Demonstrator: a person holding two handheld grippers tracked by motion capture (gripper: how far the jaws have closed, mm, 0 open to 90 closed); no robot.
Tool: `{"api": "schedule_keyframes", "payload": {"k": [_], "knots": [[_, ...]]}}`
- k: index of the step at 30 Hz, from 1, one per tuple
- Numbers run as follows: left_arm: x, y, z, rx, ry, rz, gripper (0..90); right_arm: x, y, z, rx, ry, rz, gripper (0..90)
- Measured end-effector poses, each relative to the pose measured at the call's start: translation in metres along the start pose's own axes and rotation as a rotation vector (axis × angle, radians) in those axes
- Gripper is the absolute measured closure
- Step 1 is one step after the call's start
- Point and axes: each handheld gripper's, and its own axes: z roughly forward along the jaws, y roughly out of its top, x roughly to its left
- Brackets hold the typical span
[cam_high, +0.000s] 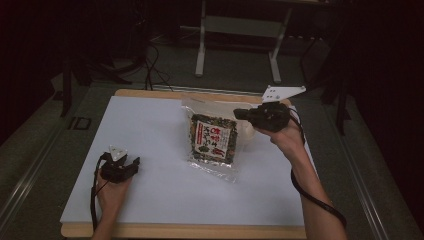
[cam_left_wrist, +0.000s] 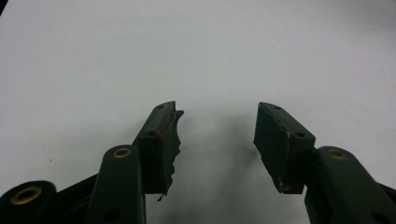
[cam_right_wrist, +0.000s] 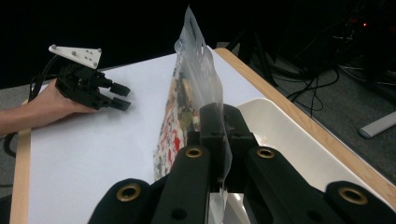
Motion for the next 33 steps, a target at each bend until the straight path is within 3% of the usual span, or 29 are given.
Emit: {"api": "schedule_keyframes", "payload": {"k": [33], "knots": [[0.000, 0.000, 0.000, -0.001, 0.004, 0.000, 49.3, -0.008, 0.002, -0.025, -0.040, -0.053, 0.013, 89.5]]}}
